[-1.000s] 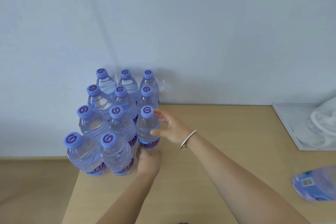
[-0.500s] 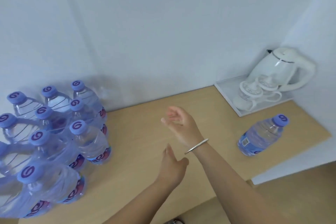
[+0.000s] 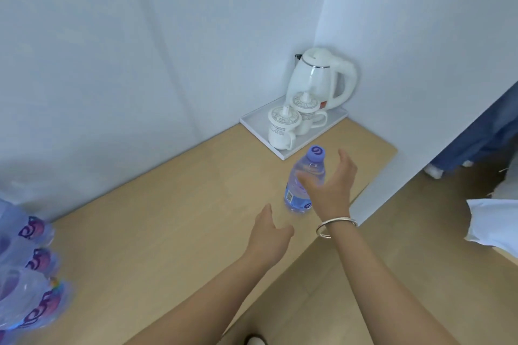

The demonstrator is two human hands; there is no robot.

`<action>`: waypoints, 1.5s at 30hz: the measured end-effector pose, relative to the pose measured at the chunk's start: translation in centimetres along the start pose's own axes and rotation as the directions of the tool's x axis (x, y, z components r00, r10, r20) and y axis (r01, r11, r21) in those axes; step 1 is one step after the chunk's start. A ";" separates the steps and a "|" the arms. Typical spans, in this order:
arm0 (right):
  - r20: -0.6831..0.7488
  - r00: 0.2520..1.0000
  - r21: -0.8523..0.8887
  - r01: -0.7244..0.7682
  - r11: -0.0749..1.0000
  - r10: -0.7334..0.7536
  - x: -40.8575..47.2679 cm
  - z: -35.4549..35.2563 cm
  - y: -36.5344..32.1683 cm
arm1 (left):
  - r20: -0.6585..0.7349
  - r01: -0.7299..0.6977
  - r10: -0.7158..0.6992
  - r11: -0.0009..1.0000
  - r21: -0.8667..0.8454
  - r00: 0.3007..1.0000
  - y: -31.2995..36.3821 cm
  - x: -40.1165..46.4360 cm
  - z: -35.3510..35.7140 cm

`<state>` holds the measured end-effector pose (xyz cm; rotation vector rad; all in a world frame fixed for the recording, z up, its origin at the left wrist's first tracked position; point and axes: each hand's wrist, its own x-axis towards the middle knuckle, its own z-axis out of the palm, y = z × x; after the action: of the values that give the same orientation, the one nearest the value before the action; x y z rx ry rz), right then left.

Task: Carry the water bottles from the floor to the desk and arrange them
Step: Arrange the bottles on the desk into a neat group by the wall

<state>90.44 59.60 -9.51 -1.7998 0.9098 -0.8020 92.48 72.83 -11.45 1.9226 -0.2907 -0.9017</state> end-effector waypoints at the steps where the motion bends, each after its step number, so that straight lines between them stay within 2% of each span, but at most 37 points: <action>1: 0.121 0.992 0.027 -0.028 0.999 0.025 0.4 0.3 0.4 | 0.005 -0.010 0.010 1.000 0.019 1.000 0.1 0.0 0.3; 3: 0.241 0.970 0.053 -0.052 0.997 0.038 0.9 0.9 1.3 | 0.012 -0.032 0.032 0.998 0.060 0.999 0.1 -0.1 0.7; 10: 0.195 0.980 0.029 -0.052 0.998 0.045 0.6 1.1 1.4 | -0.040 -0.052 0.058 0.988 0.142 0.998 -0.9 0.1 -0.1; 13: 0.232 0.971 0.057 -0.065 0.996 0.050 -0.3 0.6 0.0 | -0.079 -0.089 0.099 0.989 0.120 0.992 -1.4 0.0 -0.7; 18: 0.313 0.950 0.225 -0.069 0.972 -0.005 -1.8 0.9 -4.1 | -0.250 -0.208 0.210 0.978 0.036 0.945 -2.3 -0.9 -2.1; 20: 0.356 0.933 0.294 -0.069 0.953 -0.042 -2.8 1.5 -5.8 | -0.368 -0.278 0.250 0.960 -0.024 0.896 -2.8 -1.5 -2.9; 23: 0.433 0.898 0.298 -0.060 0.953 -0.079 -4.1 2.5 -7.9 | -0.485 -0.353 0.275 0.933 -0.075 0.830 -2.9 -3.4 -4.5; 26: 0.563 0.819 0.275 -0.057 0.960 -0.112 -5.4 3.5 -9.8 | -0.492 -0.342 0.232 0.928 -0.146 0.839 -3.8 -5.9 -6.9; 29: 0.714 0.692 0.267 -0.124 0.956 -0.110 -6.2 4.6 -11.7 | -0.387 -0.326 0.205 0.904 -0.278 0.899 -4.0 -8.9 -9.1; 32: 0.867 0.484 0.319 -0.367 0.874 -0.114 -7.4 6.3 -13.5 | -0.236 -0.322 0.240 0.849 -0.420 0.942 -4.5 -11.9 -11.1; 35: 0.909 0.367 0.375 -0.507 0.776 -0.199 -9.4 7.9 -14.8 | -0.107 -0.286 0.270 0.815 -0.504 0.957 -5.3 -14.4 -12.7; 39: 0.911 0.349 0.379 -0.492 0.784 -0.221 -12.3 9.7 -16.3 | -0.095 -0.249 0.238 0.778 -0.577 0.967 -6.6 -16.7 -14.3; 41: 0.912 0.364 0.362 -0.489 0.794 -0.192 -13.6 10.5 -17.0 | -0.167 -0.256 0.196 0.795 -0.550 0.966 -6.8 -17.6 -15.2; 45: 0.845 0.525 0.339 -0.376 0.862 -0.104 -16.2 12.5 -17.3 | -0.362 -0.328 0.170 0.838 -0.437 0.917 -7.3 -19.0 -17.0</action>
<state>96.62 83.87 0.00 -1.3489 0.1383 0.0532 89.78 98.20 -4.13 1.4727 -0.1072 -0.4279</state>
